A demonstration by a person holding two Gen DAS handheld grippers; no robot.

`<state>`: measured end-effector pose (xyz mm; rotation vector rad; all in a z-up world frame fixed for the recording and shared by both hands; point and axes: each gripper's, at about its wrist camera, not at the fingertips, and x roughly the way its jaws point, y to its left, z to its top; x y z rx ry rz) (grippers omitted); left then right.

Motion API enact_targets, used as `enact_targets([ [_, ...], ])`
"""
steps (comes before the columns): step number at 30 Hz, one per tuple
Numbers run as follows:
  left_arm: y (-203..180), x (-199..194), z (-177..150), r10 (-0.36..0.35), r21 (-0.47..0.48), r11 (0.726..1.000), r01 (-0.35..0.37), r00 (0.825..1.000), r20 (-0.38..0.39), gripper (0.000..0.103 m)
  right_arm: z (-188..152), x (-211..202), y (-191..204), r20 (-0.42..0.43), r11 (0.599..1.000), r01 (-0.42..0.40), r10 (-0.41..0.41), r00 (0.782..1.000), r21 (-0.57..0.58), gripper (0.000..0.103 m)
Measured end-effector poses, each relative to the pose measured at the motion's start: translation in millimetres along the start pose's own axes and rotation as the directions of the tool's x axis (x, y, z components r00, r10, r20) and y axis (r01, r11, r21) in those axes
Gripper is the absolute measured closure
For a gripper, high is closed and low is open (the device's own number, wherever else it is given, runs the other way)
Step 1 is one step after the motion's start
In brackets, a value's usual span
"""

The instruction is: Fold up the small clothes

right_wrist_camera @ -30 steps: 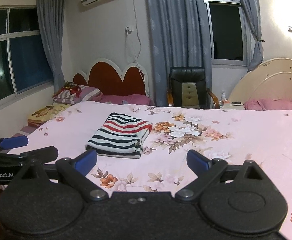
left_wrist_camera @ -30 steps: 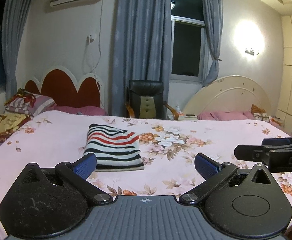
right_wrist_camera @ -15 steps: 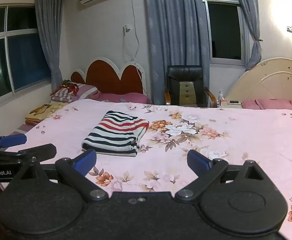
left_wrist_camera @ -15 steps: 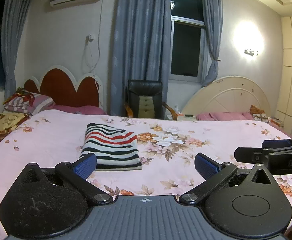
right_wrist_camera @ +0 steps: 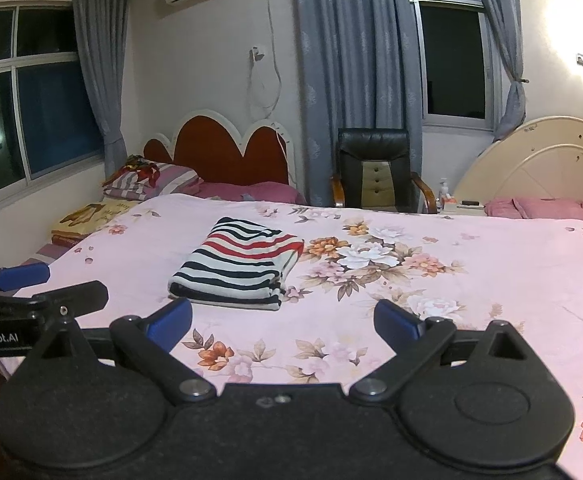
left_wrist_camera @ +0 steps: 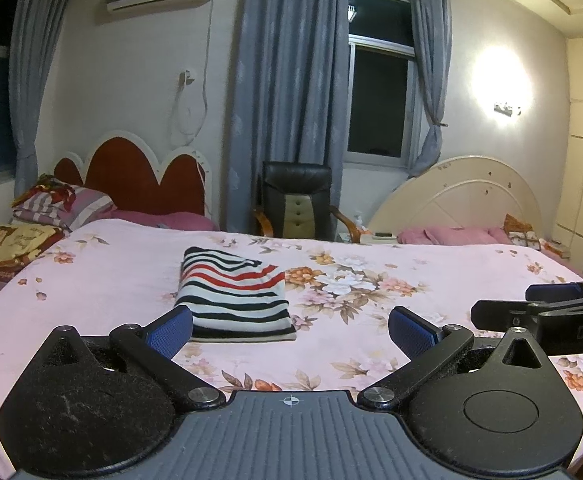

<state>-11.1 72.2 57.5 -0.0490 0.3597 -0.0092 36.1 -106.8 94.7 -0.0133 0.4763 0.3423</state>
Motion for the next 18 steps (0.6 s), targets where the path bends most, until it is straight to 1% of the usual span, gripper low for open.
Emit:
enact_targets([
  [18, 3.3, 2.5, -0.1, 0.004, 0.007, 1.0, -0.004, 1.0, 0.008, 0.0, 2.1, -0.2, -0.6, 0.011, 1.0, 0.005, -0.005, 1.0, 0.003, 0.006],
])
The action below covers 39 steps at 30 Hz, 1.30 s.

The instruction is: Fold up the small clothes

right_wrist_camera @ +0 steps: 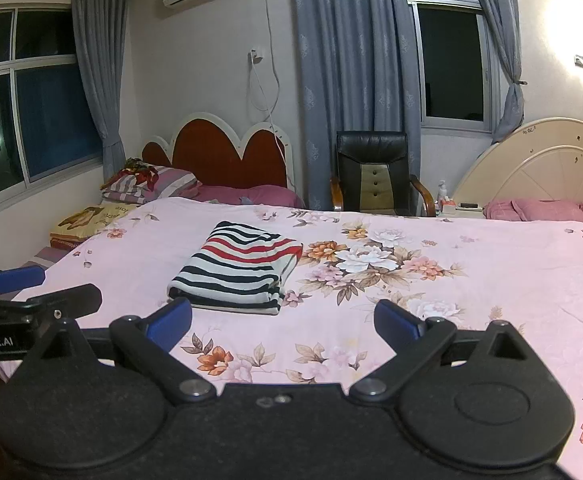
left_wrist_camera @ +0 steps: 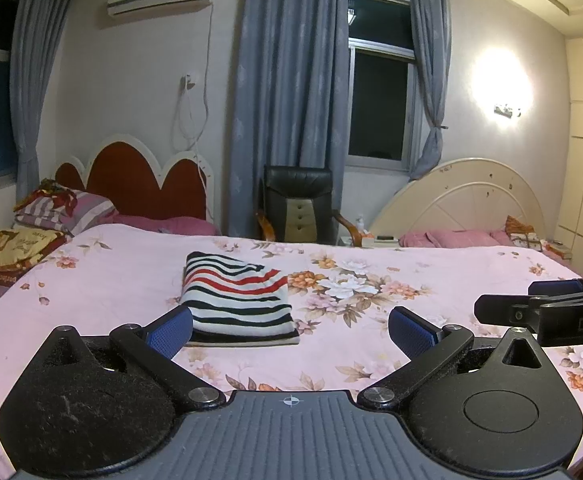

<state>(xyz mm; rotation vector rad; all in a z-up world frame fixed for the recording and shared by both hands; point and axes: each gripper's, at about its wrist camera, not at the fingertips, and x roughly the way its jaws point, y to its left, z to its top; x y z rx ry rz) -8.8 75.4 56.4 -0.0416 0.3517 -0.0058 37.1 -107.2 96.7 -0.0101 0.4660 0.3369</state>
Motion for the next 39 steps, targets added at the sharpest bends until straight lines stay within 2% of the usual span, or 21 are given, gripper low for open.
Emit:
enact_targets([
  [21, -0.5, 2.9, 2.9, -0.004, 0.014, 1.0, 0.004, 1.0, -0.004, 0.0, 0.7, -2.1, -0.9, 0.001, 1.0, 0.002, -0.002, 1.0, 0.001, 0.005],
  [31, 3.7, 4.5, 0.9, 0.028, 0.017, 0.999, -0.028, 1.0, -0.003, 0.0, 6.6, 3.3, 0.3, 0.0, 1.0, -0.006, 0.006, 1.0, -0.011, 0.005],
  [39, 5.2, 6.0, 1.9, 0.027, 0.033, 0.999, -0.028, 1.0, 0.013, 0.0, 6.0, 5.4, 1.6, 0.002, 1.0, -0.016, 0.016, 1.0, -0.011, 0.005],
])
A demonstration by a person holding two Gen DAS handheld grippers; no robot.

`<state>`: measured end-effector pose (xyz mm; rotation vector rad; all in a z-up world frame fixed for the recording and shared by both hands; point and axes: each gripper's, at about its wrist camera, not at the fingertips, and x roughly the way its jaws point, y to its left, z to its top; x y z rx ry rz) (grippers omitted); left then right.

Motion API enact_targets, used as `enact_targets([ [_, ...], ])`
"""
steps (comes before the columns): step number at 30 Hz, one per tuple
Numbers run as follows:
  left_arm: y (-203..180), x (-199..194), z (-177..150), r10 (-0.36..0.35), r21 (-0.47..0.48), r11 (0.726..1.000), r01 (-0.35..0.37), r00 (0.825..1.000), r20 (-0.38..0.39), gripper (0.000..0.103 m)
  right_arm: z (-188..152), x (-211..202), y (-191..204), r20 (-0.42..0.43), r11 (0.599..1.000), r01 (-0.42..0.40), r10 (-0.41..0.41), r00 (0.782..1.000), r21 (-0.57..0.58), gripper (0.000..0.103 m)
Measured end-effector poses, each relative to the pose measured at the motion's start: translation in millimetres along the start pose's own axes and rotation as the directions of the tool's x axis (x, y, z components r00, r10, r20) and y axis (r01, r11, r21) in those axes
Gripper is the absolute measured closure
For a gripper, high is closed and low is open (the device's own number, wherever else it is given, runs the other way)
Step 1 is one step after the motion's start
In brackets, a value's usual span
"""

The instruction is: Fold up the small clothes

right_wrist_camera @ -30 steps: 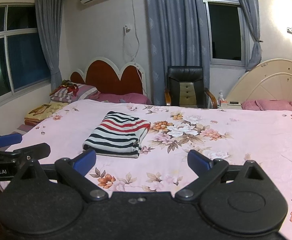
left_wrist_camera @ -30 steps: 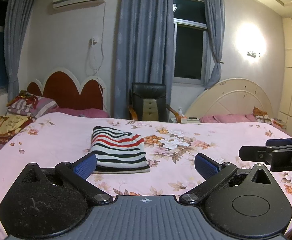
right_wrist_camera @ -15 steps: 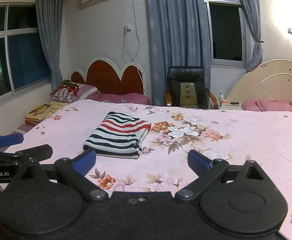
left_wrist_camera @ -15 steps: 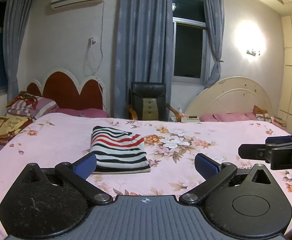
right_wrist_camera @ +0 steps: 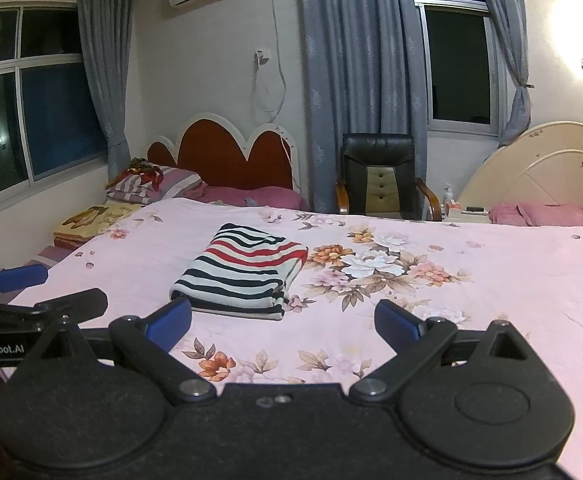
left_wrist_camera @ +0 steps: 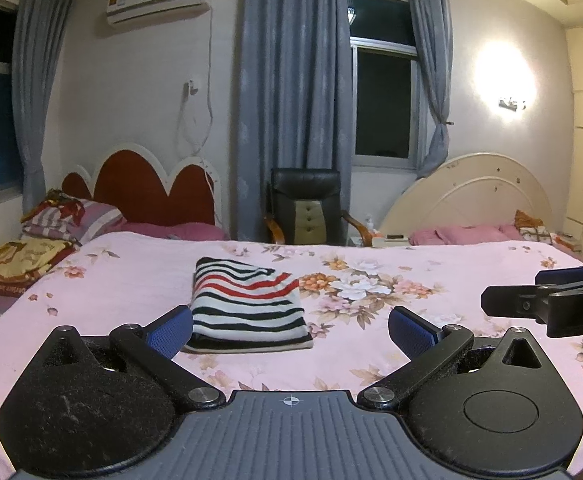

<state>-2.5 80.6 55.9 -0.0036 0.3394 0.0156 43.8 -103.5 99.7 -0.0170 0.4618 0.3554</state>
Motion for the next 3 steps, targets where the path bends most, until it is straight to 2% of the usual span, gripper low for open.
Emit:
enact_targets([
  [3, -0.3, 0.5, 0.3, 0.005, 0.002, 1.0, -0.005, 1.0, 0.0, 0.0, 0.1, 0.7, 0.5, 0.0, 1.0, -0.006, 0.006, 1.0, 0.002, 0.005],
])
